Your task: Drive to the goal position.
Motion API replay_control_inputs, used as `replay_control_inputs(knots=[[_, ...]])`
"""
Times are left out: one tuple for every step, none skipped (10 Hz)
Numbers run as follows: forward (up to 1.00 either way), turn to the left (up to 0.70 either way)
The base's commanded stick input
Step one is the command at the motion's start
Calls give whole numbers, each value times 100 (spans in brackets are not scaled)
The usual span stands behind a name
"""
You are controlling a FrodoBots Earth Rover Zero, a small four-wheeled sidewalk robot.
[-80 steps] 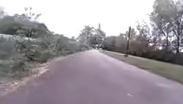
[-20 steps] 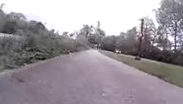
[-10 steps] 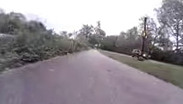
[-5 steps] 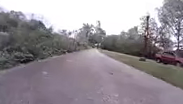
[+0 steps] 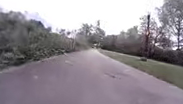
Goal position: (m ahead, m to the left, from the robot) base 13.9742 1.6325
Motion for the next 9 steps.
replay_control_inputs(knots=[[70,0],[70,0],[70,0],[70,0],[70,0],[70,0],[70,0],[70,0],[70,0]])
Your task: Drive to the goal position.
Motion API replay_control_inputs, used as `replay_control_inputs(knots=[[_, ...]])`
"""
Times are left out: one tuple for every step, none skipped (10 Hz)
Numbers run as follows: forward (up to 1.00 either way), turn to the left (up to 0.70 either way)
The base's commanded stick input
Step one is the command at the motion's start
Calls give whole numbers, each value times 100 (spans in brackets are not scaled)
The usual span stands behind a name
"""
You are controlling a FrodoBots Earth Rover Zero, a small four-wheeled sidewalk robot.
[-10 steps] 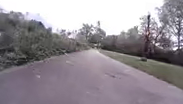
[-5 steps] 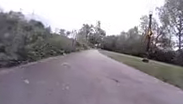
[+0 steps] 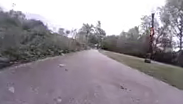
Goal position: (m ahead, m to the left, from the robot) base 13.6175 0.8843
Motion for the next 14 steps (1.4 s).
replay_control_inputs(knots=[[70,0],[70,0],[70,0],[70,0],[70,0],[70,0],[70,0],[70,0],[70,0],[70,0],[70,0],[70,0],[70,0],[70,0]])
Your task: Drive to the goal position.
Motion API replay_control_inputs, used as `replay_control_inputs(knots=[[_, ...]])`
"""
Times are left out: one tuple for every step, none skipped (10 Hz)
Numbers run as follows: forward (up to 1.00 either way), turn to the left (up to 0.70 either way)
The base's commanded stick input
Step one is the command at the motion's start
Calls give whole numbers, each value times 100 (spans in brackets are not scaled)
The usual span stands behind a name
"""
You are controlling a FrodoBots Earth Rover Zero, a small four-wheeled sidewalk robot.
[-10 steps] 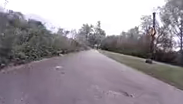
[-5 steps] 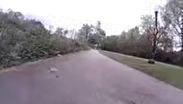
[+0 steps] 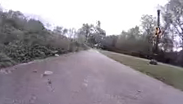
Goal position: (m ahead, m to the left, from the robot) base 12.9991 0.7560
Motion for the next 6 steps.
replay_control_inputs(knots=[[70,0],[70,0],[70,0],[70,0],[70,0],[70,0]])
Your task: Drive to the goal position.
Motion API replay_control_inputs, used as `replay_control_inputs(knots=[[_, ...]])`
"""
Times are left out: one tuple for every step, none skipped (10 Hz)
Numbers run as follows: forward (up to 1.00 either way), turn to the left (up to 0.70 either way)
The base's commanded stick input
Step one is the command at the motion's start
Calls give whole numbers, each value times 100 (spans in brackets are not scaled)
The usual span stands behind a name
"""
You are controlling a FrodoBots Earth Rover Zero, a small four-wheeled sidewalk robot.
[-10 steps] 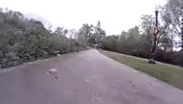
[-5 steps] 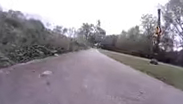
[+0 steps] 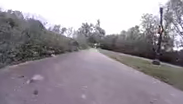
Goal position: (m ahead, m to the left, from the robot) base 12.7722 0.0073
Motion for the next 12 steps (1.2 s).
replay_control_inputs(knots=[[70,0],[70,0],[70,0],[70,0],[70,0],[70,0],[70,0],[70,0],[70,0],[70,0],[70,0],[70,0]])
